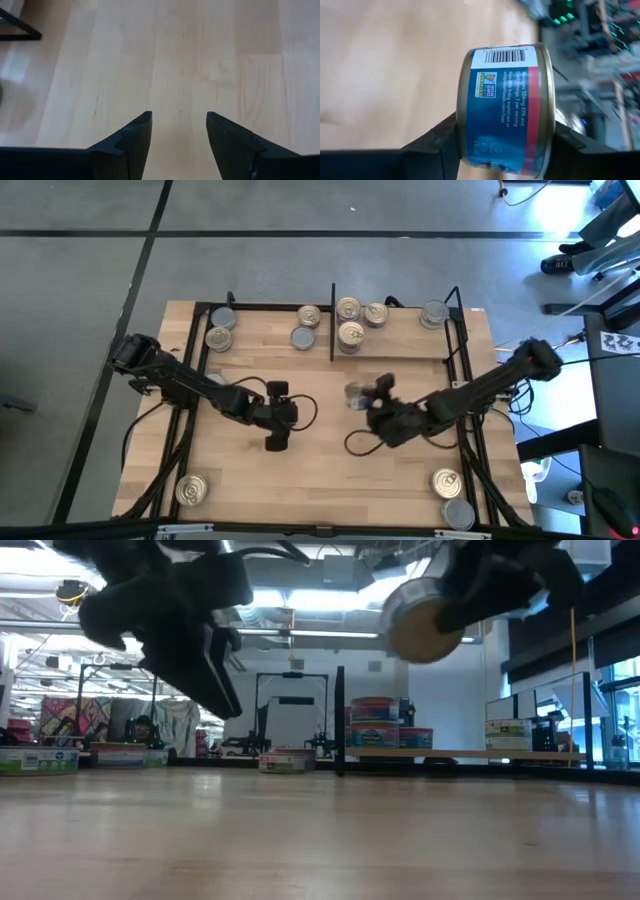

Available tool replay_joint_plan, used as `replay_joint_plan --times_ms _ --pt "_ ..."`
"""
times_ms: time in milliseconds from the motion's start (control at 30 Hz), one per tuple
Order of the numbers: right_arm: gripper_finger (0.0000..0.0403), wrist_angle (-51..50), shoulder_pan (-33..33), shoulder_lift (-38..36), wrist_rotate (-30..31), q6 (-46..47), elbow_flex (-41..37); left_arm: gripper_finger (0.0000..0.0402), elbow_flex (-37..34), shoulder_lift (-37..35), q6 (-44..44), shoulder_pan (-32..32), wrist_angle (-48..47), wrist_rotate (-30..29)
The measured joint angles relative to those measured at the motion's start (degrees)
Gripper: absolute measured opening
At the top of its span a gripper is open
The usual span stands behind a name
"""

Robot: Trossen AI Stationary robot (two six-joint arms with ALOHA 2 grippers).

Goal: Stack canned seafood by type on shelf
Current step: Stack the blue tuna can on top of the blue tuna can

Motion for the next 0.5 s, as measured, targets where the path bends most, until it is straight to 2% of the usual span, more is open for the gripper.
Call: replay_joint_plan --times_ms 233,400,500 --pt "0.0195 -12.7 -4.5 -8.1 9.4 6.2 0.0 0.0186 -7.8 0.0 3.0 2.6 15.6 -0.1" --pt "0.0195 -13.6 -14.7 -10.2 9.9 5.0 0.0 0.0186 -10.7 0.0 6.1 5.0 24.2 -0.2" --pt "0.0195 -13.3 -21.9 -10.2 8.4 1.0 0.0 0.0186 -10.6 -0.1 6.2 5.7 24.8 -0.3"
